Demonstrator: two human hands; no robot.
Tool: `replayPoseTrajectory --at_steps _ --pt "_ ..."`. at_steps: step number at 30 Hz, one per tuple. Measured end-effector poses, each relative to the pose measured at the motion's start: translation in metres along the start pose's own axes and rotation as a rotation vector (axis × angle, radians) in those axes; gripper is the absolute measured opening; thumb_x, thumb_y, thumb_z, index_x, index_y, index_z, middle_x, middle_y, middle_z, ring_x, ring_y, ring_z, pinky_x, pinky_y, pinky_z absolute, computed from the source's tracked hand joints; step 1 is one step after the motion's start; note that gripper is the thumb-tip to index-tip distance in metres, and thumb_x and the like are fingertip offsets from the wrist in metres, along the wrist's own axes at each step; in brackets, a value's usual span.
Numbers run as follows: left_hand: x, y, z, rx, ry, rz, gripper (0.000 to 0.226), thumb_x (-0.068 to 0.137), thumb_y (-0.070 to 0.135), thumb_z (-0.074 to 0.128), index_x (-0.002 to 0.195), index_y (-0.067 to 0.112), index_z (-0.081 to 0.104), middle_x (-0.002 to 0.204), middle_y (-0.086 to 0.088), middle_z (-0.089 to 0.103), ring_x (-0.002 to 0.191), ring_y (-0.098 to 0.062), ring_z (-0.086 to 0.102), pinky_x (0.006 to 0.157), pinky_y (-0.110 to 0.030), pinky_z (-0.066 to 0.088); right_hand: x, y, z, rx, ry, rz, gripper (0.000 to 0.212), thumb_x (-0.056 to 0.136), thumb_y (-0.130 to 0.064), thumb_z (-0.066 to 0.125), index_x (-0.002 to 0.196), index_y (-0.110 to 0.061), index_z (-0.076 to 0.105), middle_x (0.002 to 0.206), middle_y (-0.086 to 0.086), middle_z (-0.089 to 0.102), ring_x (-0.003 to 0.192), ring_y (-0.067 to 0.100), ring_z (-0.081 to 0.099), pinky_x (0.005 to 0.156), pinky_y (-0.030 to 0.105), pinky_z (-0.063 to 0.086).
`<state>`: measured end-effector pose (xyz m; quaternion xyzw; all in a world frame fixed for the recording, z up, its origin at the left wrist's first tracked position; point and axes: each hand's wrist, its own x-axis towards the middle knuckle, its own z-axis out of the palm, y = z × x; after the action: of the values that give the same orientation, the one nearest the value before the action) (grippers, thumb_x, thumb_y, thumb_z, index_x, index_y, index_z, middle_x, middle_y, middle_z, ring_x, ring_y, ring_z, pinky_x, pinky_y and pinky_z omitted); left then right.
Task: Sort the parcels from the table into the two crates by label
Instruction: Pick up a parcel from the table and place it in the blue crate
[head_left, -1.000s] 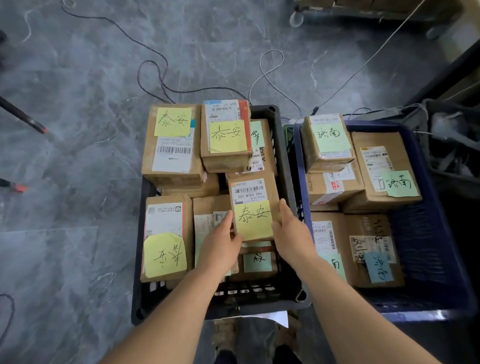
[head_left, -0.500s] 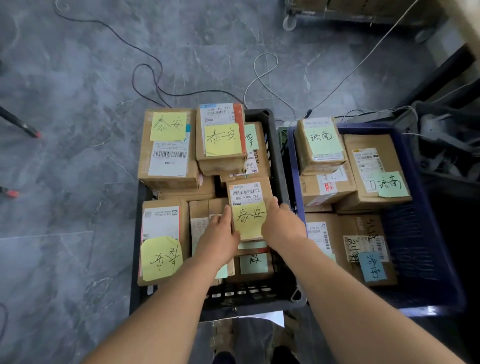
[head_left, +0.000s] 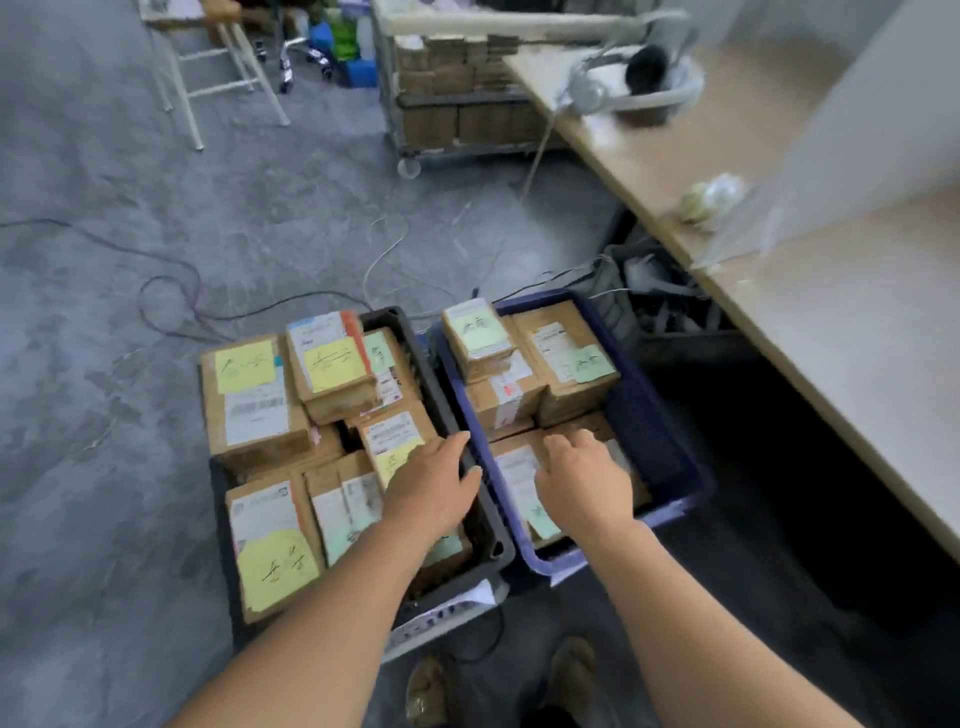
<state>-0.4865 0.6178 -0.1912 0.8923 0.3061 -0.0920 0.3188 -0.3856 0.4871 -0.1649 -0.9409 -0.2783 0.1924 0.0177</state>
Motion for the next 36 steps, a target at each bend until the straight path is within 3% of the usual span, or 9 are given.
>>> replayPoseTrajectory --at_steps 5,9,13,27,36 --pt "-0.008 0.080 0.001 0.070 0.037 0.248 0.052 0.099 0.042 0.040 0.146 0.024 0.033 0.146 0.004 0.042 0.134 -0.019 0.035 0.105 -0.035 0.037 -0.042 0.050 -0.043 -0.022 0.175 0.091 0.031 0.099 -0.030 0.043 0.127 -0.019 0.050 0.125 0.005 0.049 0.118 0.026 0.048 0.079 0.034 0.042" --pt "-0.028 0.139 0.014 0.096 0.072 0.384 0.053 0.098 0.044 0.041 0.146 0.023 0.035 0.146 0.002 0.043 0.134 -0.019 0.037 0.109 -0.035 0.033 -0.080 0.103 -0.067 -0.030 0.302 0.180 0.024 0.099 -0.030 0.043 0.118 -0.018 0.052 0.116 0.002 0.054 0.109 0.023 0.052 0.071 0.031 0.039" --pt "-0.048 0.199 0.035 0.120 0.086 0.486 0.053 0.097 0.045 0.042 0.145 0.023 0.036 0.145 0.002 0.044 0.133 -0.019 0.037 0.107 -0.036 0.034 -0.124 0.161 -0.080 -0.002 0.400 0.273 0.033 0.100 -0.034 0.045 0.128 -0.019 0.052 0.122 0.001 0.055 0.112 0.022 0.053 0.080 0.033 0.050" --pt "-0.163 0.418 0.188 0.241 -0.052 0.837 0.058 0.095 0.052 0.043 0.145 0.022 0.036 0.146 0.003 0.043 0.134 -0.018 0.037 0.107 -0.033 0.032 -0.292 0.389 -0.075 0.067 0.497 0.629 0.039 0.100 -0.038 0.041 0.133 -0.019 0.051 0.125 0.003 0.054 0.115 0.022 0.051 0.087 0.033 0.046" --pt "-0.233 0.506 0.278 0.237 -0.142 0.979 0.057 0.095 0.049 0.045 0.145 0.024 0.036 0.145 0.004 0.044 0.133 -0.016 0.038 0.106 -0.032 0.034 -0.377 0.495 -0.065 0.095 0.492 0.771 0.040 0.099 -0.035 0.041 0.135 -0.020 0.048 0.131 0.004 0.052 0.122 0.022 0.047 0.088 0.033 0.043"
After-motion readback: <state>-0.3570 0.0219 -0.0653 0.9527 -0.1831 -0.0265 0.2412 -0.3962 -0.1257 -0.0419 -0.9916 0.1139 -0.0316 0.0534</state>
